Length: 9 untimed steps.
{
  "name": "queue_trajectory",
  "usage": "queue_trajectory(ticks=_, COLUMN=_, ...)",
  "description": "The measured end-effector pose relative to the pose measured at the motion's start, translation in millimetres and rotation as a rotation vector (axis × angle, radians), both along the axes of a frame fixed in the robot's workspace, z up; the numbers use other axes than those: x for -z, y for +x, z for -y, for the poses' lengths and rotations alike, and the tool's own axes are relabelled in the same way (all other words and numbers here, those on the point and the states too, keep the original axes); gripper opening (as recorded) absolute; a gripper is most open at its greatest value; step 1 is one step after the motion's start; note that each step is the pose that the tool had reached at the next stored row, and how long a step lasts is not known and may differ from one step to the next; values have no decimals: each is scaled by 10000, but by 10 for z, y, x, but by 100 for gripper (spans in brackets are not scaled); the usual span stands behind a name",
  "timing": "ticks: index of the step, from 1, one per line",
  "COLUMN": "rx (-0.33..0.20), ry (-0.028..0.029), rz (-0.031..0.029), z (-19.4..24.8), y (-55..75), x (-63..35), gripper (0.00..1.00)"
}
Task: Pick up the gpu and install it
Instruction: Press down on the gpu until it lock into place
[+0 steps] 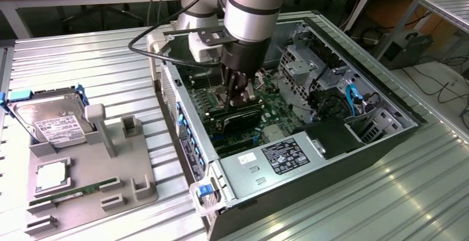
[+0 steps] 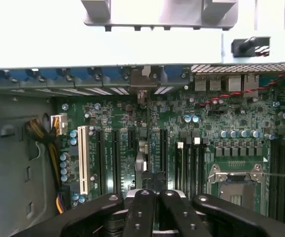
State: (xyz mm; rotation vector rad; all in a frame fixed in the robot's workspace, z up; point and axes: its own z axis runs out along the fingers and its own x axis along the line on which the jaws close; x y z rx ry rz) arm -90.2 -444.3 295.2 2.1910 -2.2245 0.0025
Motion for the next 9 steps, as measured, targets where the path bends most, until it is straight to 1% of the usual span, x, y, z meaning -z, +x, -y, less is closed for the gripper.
queue_trajectory(ticks=9, rx=0, ry=0, rz=0, z=0, y=0, x=-1, gripper=11)
